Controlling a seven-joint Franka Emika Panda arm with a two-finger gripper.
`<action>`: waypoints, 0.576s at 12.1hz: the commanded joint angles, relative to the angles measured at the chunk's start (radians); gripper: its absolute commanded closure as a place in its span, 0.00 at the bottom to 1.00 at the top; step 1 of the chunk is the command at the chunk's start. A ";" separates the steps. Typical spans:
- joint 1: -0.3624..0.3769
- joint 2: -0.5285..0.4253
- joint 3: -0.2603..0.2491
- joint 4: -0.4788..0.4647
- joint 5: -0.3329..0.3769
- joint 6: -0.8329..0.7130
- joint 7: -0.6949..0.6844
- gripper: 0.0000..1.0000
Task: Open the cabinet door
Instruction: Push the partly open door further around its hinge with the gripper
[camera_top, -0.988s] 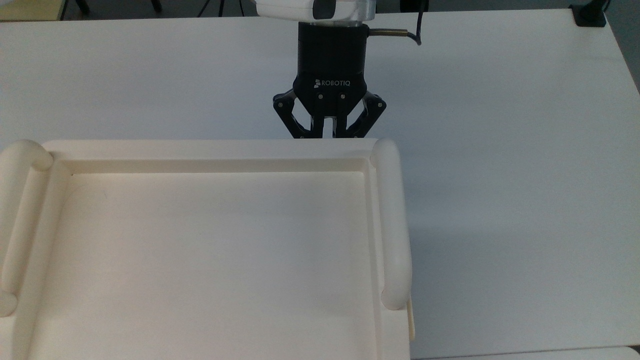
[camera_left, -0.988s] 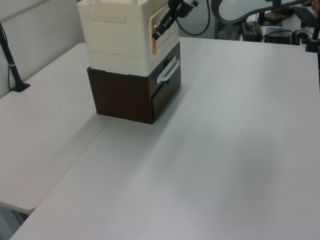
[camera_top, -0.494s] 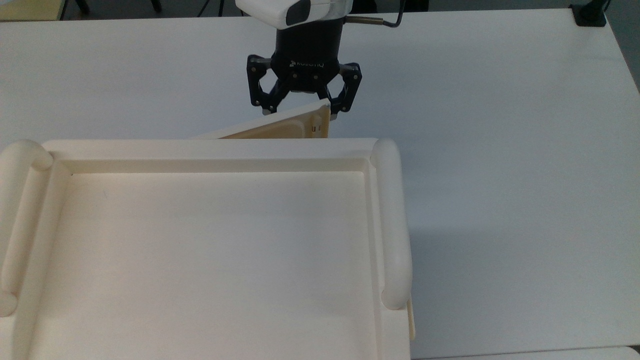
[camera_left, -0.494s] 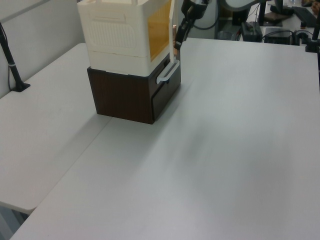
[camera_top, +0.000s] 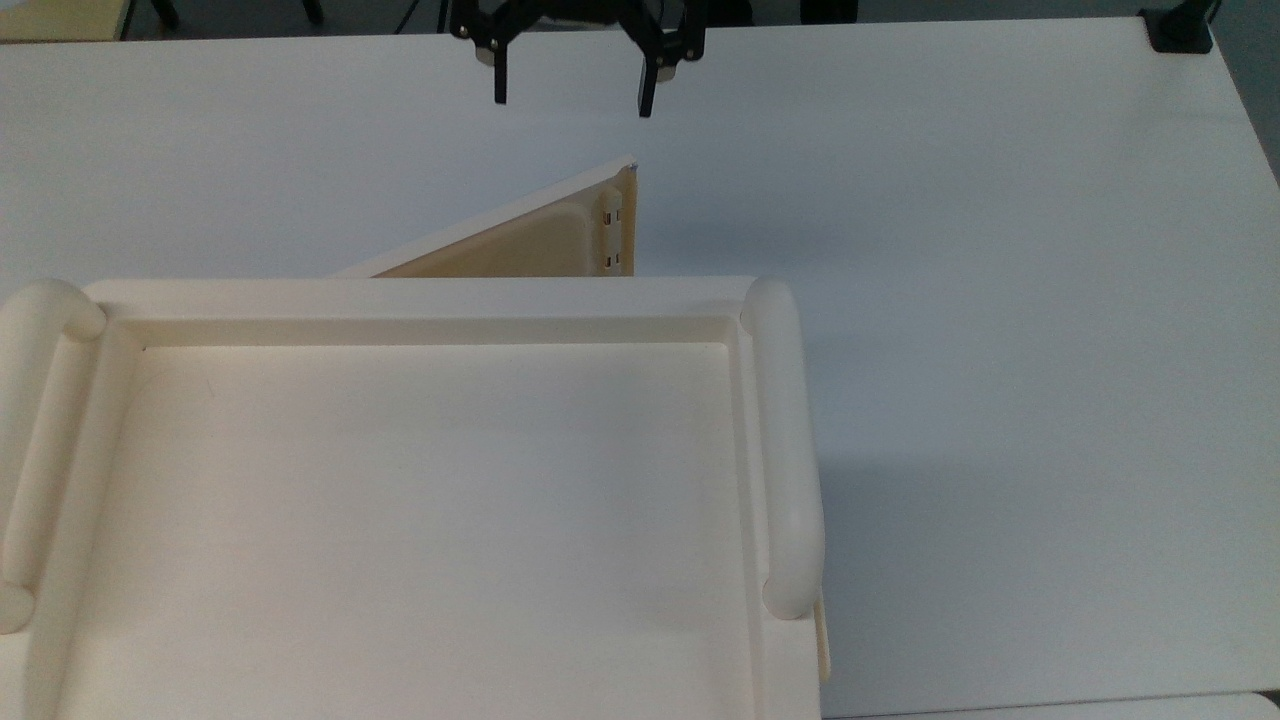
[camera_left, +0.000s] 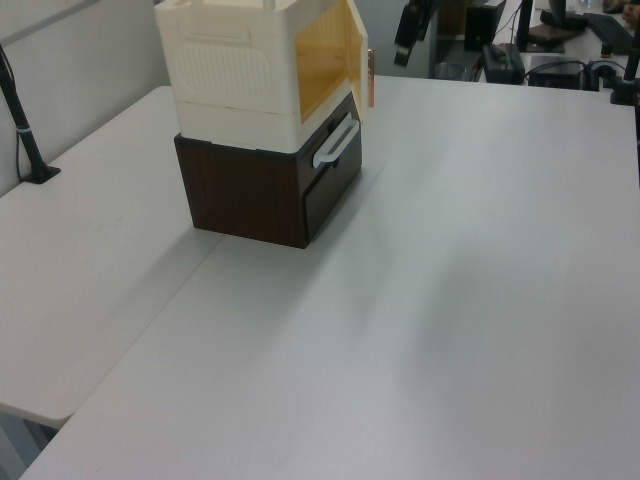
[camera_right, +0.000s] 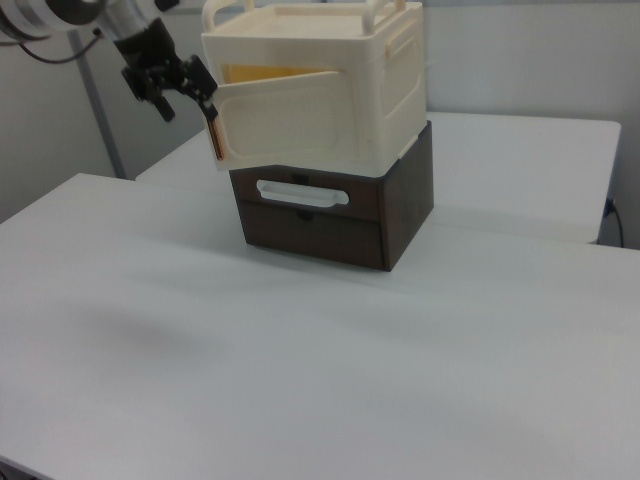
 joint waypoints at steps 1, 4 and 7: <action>0.005 -0.022 -0.013 0.023 0.057 0.121 -0.029 0.00; 0.011 0.022 -0.007 0.017 0.057 0.347 -0.026 0.00; 0.018 0.079 0.002 0.000 0.057 0.450 -0.023 0.00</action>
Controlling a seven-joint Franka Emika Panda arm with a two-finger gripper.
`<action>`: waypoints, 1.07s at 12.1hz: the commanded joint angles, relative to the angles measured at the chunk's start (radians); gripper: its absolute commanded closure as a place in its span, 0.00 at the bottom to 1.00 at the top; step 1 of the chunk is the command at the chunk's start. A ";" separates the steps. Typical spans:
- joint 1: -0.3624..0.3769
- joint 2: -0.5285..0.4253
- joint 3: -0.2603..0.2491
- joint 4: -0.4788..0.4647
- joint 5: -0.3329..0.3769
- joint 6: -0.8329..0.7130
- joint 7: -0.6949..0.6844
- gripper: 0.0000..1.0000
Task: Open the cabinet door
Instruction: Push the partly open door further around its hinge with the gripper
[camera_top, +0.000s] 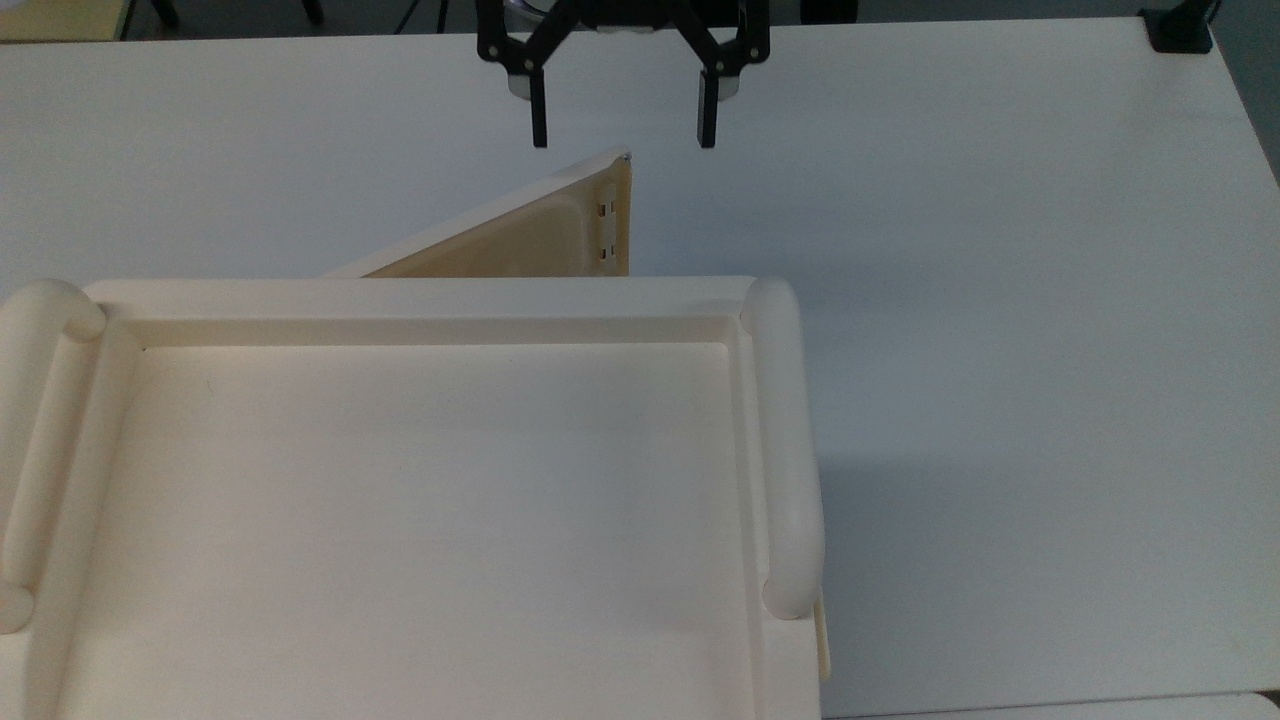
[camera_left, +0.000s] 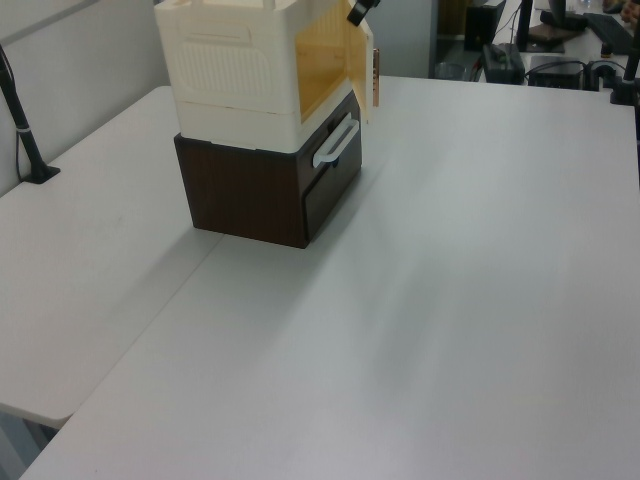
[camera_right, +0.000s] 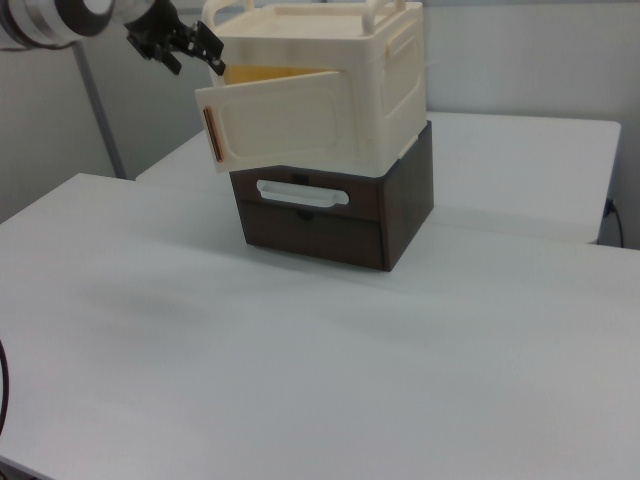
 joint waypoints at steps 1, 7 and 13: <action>0.018 0.047 0.000 -0.015 0.018 0.105 -0.014 0.00; 0.023 0.040 -0.002 -0.042 0.008 0.004 -0.037 0.00; -0.006 -0.014 -0.016 -0.035 0.018 -0.362 -0.169 0.00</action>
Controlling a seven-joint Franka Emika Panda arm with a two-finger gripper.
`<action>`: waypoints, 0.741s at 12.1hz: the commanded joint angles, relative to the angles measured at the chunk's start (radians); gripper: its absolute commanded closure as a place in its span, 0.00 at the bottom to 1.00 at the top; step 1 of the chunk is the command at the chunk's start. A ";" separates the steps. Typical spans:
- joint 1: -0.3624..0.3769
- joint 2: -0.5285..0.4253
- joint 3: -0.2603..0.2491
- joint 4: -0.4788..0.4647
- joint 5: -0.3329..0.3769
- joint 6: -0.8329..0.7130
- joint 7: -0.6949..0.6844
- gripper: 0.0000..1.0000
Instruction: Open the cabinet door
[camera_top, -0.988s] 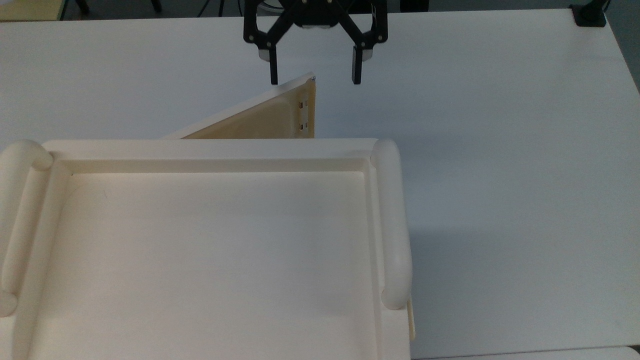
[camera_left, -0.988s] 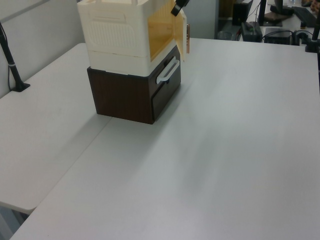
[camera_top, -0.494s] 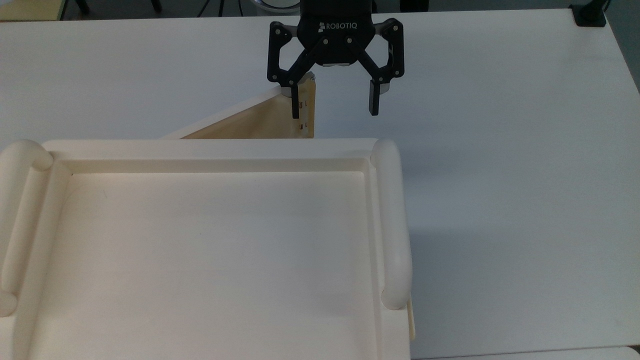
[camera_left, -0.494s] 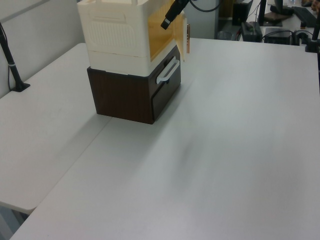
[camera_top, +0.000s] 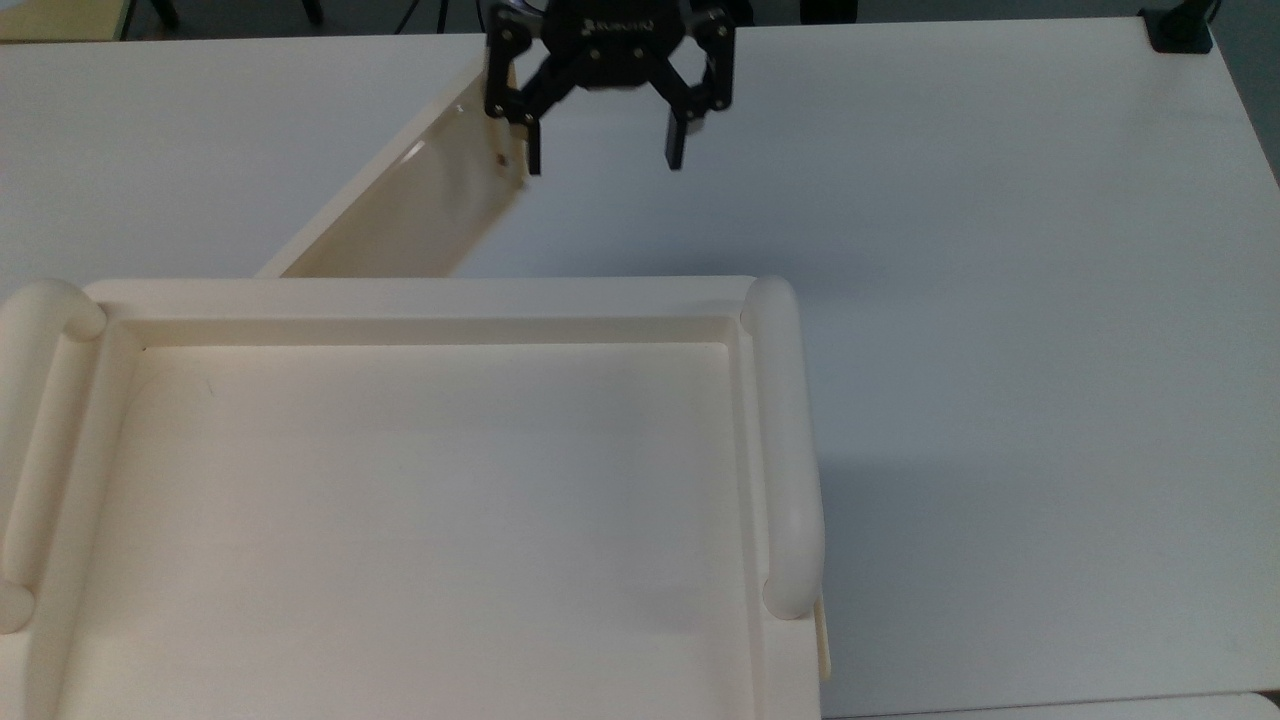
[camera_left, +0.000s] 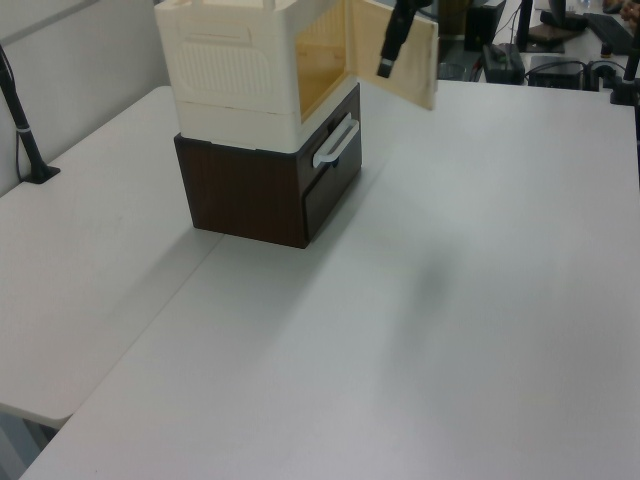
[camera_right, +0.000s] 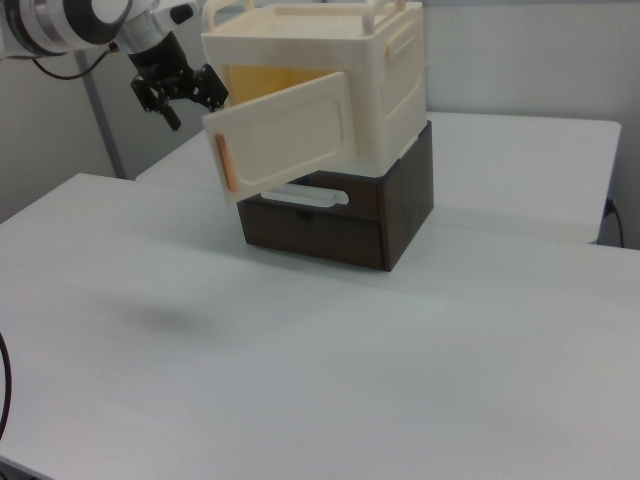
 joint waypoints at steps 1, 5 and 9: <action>-0.009 -0.031 -0.002 -0.038 0.016 -0.067 -0.027 0.00; -0.034 -0.044 -0.005 -0.079 0.016 -0.150 0.002 0.00; -0.079 -0.110 -0.003 -0.196 0.021 -0.156 0.034 0.00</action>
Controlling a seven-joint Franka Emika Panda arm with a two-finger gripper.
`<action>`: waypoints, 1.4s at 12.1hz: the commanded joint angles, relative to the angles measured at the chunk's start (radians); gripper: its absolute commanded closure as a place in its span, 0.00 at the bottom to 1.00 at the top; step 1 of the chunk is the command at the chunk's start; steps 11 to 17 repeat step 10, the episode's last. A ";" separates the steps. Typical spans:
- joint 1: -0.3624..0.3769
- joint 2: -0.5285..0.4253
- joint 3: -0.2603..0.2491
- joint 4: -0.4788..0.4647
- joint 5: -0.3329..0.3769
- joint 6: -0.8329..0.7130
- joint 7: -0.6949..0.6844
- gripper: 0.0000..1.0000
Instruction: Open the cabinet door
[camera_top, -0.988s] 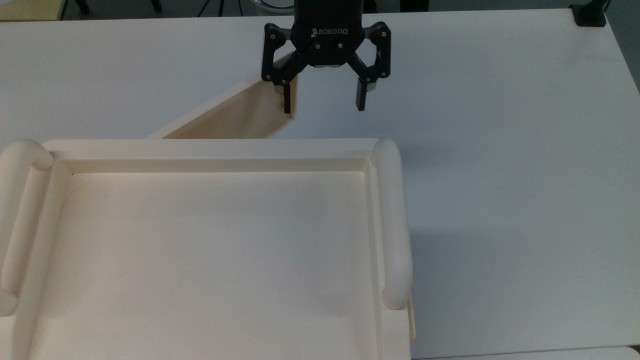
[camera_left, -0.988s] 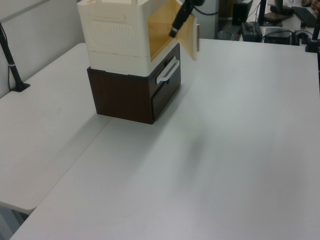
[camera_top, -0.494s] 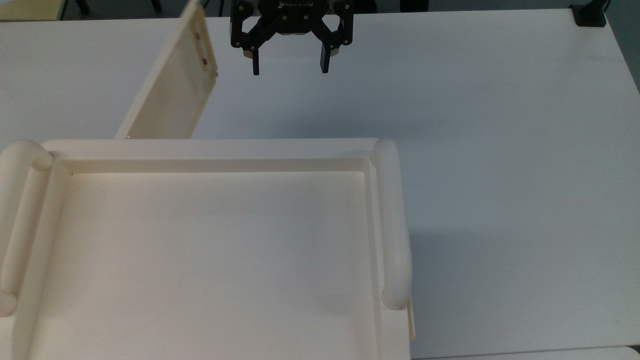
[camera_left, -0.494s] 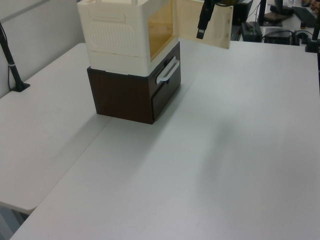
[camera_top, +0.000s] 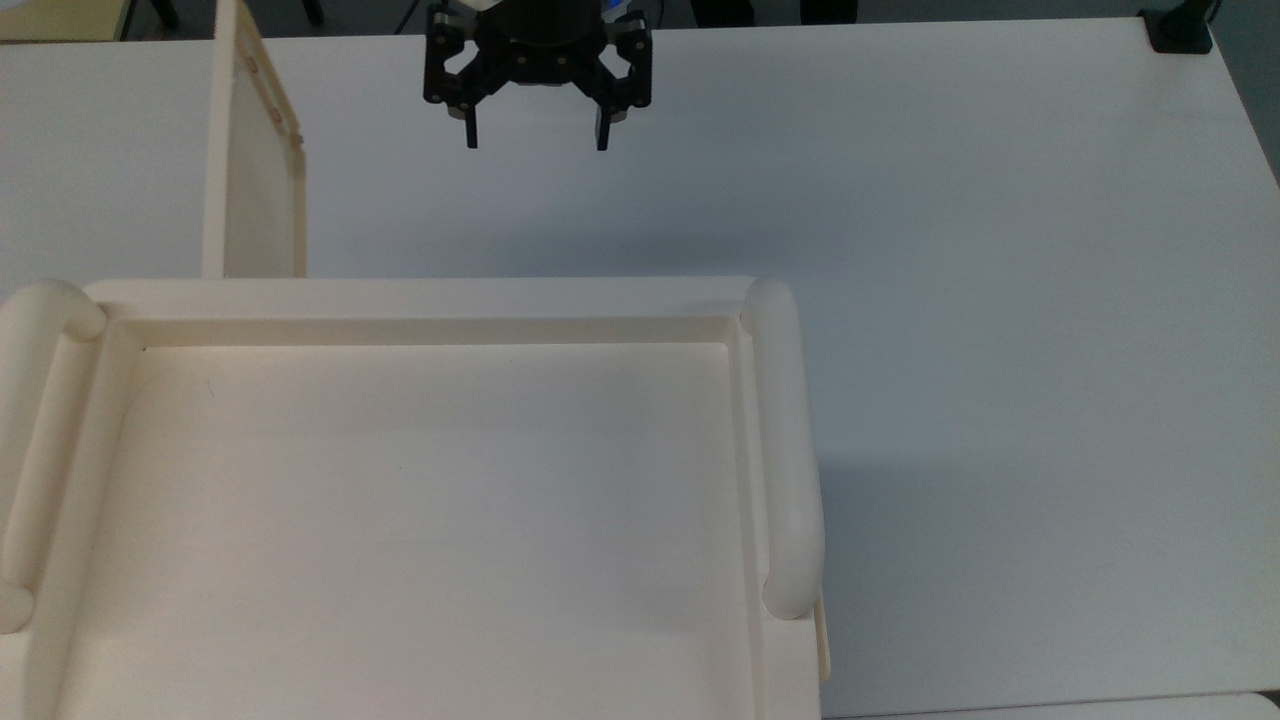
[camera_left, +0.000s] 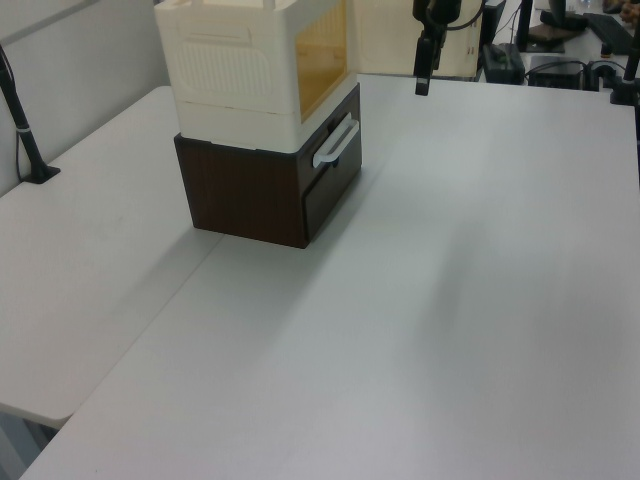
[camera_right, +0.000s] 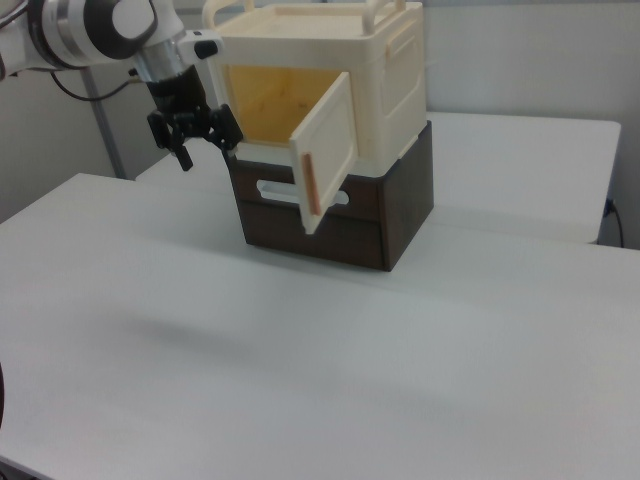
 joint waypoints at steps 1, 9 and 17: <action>-0.031 -0.110 -0.003 -0.145 0.046 -0.015 0.020 0.00; -0.062 -0.138 -0.003 -0.139 0.074 -0.100 0.028 0.00; -0.061 -0.135 -0.003 -0.139 0.075 -0.097 0.026 0.00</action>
